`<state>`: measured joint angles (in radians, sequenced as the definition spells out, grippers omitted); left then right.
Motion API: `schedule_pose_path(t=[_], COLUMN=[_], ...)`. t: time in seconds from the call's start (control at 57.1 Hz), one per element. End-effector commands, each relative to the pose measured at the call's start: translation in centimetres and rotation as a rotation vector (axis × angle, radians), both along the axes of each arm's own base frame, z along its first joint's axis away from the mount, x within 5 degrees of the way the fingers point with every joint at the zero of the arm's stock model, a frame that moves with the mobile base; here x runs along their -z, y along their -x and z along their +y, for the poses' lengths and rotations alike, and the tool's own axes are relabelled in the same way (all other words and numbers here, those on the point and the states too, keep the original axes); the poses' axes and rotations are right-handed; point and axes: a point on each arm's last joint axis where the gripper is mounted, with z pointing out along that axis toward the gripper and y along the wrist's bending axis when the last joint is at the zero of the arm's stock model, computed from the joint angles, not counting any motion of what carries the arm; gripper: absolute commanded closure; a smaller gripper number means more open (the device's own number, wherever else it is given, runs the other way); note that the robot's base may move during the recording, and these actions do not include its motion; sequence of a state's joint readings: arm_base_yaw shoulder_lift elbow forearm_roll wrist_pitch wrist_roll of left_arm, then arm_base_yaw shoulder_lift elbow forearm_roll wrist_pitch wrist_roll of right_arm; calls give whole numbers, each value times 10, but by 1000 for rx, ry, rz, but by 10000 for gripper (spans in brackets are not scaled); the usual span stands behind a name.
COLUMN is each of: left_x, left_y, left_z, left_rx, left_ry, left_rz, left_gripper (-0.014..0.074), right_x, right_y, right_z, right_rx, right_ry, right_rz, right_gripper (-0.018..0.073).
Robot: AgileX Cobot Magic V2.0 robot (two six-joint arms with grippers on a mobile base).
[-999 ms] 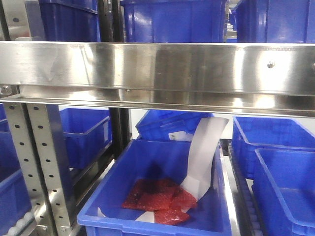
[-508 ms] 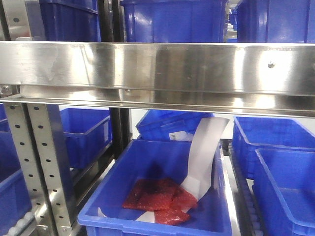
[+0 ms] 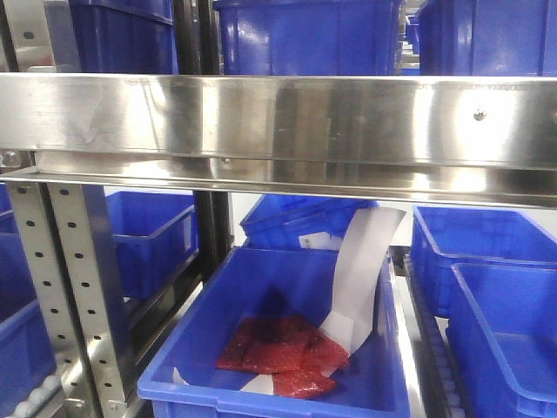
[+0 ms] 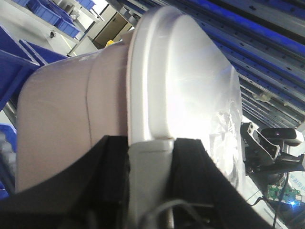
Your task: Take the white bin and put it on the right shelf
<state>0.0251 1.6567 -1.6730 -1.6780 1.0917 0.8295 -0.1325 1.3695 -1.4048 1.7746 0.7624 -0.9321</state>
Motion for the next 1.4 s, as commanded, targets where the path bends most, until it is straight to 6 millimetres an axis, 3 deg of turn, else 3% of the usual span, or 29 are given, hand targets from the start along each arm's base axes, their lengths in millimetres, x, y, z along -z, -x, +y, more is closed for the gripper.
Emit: schedule_pose_path(t=[0.0, 0.894, 1.069, 1.384], left_x=[-34, -34, -22, -2], left_y=[49, 44, 38, 24], left_z=[-20, -19, -20, -42], left_rx=[277, 226, 174, 46], left_ry=[15, 18, -122, -342], left_rz=[-166, -158, -140, -135], left_gripper=[723, 723, 723, 723], right_x=[-32, -32, -15, 29], right_y=[27, 28, 13, -27], right_z=[14, 15, 18, 18], right_rx=[-140, -161, -199, -248], right_ry=[-108, -103, -55, 20], right_rz=[-123, -128, -65, 66], right_gripper=[489, 489, 489, 489])
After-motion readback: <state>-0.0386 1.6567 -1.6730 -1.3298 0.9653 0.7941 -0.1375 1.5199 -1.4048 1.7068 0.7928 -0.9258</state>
